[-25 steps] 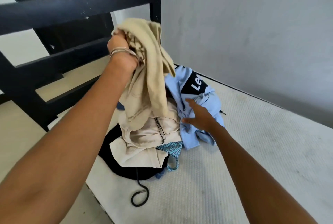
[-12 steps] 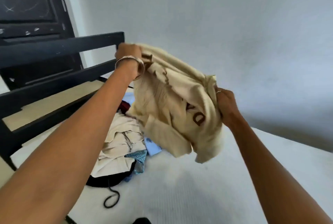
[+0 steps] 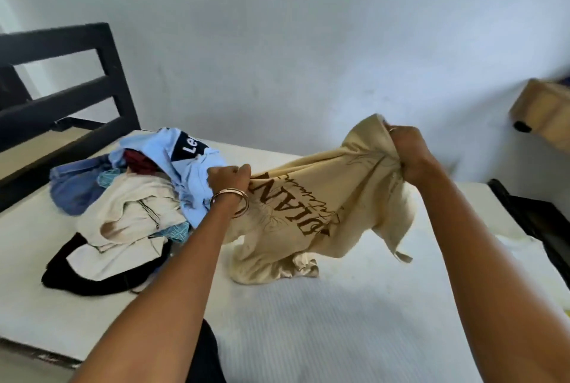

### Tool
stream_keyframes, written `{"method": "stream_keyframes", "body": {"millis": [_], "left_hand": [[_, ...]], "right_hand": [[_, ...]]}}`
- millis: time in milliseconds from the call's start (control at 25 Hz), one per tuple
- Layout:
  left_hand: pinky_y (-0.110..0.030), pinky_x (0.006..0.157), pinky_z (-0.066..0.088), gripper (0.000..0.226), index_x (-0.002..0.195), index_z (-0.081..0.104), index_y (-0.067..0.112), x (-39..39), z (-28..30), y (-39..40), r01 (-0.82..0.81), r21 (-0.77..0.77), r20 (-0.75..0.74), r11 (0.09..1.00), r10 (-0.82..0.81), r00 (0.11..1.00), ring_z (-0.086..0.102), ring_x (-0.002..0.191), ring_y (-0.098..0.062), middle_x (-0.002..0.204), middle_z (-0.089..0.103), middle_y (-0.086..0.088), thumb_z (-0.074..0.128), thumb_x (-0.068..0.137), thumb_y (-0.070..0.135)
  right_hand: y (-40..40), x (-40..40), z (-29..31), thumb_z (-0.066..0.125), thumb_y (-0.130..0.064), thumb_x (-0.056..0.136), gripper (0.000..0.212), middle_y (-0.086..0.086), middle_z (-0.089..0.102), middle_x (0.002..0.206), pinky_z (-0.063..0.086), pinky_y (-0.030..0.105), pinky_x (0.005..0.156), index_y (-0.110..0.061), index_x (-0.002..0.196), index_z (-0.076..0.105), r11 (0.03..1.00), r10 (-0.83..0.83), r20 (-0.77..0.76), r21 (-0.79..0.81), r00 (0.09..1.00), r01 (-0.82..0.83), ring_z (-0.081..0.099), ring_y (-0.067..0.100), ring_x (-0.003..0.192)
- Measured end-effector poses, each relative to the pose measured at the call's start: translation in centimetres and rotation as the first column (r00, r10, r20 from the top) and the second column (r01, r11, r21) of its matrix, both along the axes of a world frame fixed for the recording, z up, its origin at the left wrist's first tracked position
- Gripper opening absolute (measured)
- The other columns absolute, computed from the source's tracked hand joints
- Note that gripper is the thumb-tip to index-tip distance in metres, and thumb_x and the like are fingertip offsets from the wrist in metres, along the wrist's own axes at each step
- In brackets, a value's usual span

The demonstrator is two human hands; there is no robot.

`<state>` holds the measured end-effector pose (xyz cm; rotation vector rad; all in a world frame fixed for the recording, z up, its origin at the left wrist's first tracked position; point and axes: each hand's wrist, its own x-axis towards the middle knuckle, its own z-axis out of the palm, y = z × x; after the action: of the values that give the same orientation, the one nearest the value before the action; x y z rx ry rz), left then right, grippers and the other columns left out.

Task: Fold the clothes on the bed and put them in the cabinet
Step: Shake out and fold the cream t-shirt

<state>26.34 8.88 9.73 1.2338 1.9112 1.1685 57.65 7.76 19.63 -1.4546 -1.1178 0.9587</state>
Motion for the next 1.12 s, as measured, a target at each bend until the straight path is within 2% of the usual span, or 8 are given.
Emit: {"method": "stream_keyframes", "body": {"millis": [240, 320, 480, 640, 720, 800, 960, 1120], "left_hand": [[-0.030, 0.064, 0.034, 0.035, 0.054, 0.047, 0.018, 3.6, 2.4, -1.6, 0.484, 0.328, -0.059, 0.811, -0.494, 0.868, 0.040, 0.061, -0.012, 0.059, 0.043, -0.001, 0.054, 0.071, 0.047], [-0.030, 0.066, 0.034, 0.037, 0.063, 0.048, 0.014, 6.6, 3.5, -2.1, 0.568, 0.354, -0.078, 0.743, -0.582, 0.810, 0.040, 0.065, -0.011, 0.066, 0.042, -0.001, 0.060, 0.082, 0.043], [-0.033, 0.068, 0.043, 0.046, 0.070, 0.055, 0.010, 11.6, 5.9, -3.9, 0.740, 0.323, -0.123, 0.590, -0.749, 0.651, 0.049, 0.065, -0.015, 0.066, 0.056, -0.010, 0.063, 0.074, 0.055], [-0.034, 0.079, 0.048, 0.073, 0.124, 0.048, 0.036, 8.6, 6.2, -3.1, 0.779, -0.312, -0.625, 0.545, -0.735, 0.264, 0.056, 0.087, -0.020, 0.096, 0.060, -0.003, 0.083, 0.061, 0.049], [-0.030, 0.076, 0.047, 0.057, 0.108, 0.052, 0.034, 7.1, 4.4, -3.0, 0.529, -0.595, -0.671, 0.604, -0.737, 0.087, 0.055, 0.089, -0.018, 0.105, 0.063, 0.001, 0.081, 0.062, 0.052], [-0.034, 0.081, 0.048, 0.039, 0.087, 0.055, 0.031, 6.5, 3.2, -2.4, 0.438, -0.535, -0.724, 0.723, -0.659, 0.204, 0.057, 0.095, -0.023, 0.107, 0.067, 0.000, 0.071, 0.068, 0.060], [-0.031, 0.063, 0.038, 0.041, 0.060, 0.052, 0.018, 4.8, 2.3, -1.5, 0.500, 0.082, -0.546, 0.862, -0.381, 0.746, 0.054, 0.073, -0.020, 0.064, 0.053, 0.004, 0.063, 0.054, 0.057], [-0.027, 0.061, 0.035, 0.033, 0.067, 0.050, 0.019, 4.6, 1.9, -3.1, 0.712, 0.068, -0.210, 0.699, -0.687, 0.695, 0.042, 0.058, -0.011, 0.062, 0.049, 0.005, 0.076, 0.052, 0.031]], "right_hand": [[-0.9, 5.7, -1.5, 0.068, -0.045, 0.069, 0.032, 0.009, 0.069, 0.078, 0.055, 0.044, 0.084, -0.014, 0.064, 0.059, 0.894, -0.441, 0.357, 0.096, 0.824, 0.437, 0.067, 0.033, 0.089], [-2.7, 2.8, -1.4, 0.073, -0.021, 0.078, 0.011, 0.014, 0.074, 0.098, 0.054, 0.043, 0.087, -0.018, 0.088, 0.070, 0.989, -0.063, 0.356, 0.148, 0.932, 0.010, 0.067, 0.027, 0.089], [-5.7, -3.4, -5.9, 0.086, -0.018, 0.072, 0.043, 0.006, 0.073, 0.107, 0.056, 0.037, 0.092, -0.013, 0.109, 0.066, 0.748, 0.664, 0.389, -0.340, 0.639, -0.570, 0.069, 0.020, 0.101], [-5.1, -1.7, -7.0, 0.090, -0.037, 0.062, 0.039, 0.003, 0.065, 0.075, 0.046, 0.031, 0.063, -0.008, 0.078, 0.069, 0.905, 0.426, 0.623, -0.292, 0.656, -0.310, 0.060, 0.021, 0.074], [-5.3, -1.8, -4.9, 0.082, -0.036, 0.070, 0.026, 0.003, 0.064, 0.078, 0.038, 0.029, 0.061, -0.016, 0.079, 0.068, 0.967, 0.233, 0.846, -0.148, 0.480, -0.208, 0.060, 0.024, 0.078], [-5.7, -2.2, -3.1, 0.069, -0.032, 0.081, 0.020, 0.008, 0.066, 0.090, 0.035, 0.032, 0.068, -0.017, 0.093, 0.068, 0.986, -0.017, 0.969, 0.057, 0.248, -0.156, 0.062, 0.034, 0.089], [-6.2, 1.9, -3.9, 0.069, -0.026, 0.080, 0.018, 0.015, 0.067, 0.087, 0.039, 0.035, 0.064, -0.011, 0.089, 0.063, 0.977, -0.191, 0.905, 0.214, 0.381, -0.019, 0.060, 0.041, 0.085], [-7.0, 5.0, -4.8, 0.068, -0.008, 0.072, 0.010, 0.012, 0.060, 0.073, 0.037, 0.034, 0.060, -0.003, 0.078, 0.063, 0.995, 0.013, 0.799, 0.051, 0.602, -0.089, 0.054, 0.029, 0.075]]}}
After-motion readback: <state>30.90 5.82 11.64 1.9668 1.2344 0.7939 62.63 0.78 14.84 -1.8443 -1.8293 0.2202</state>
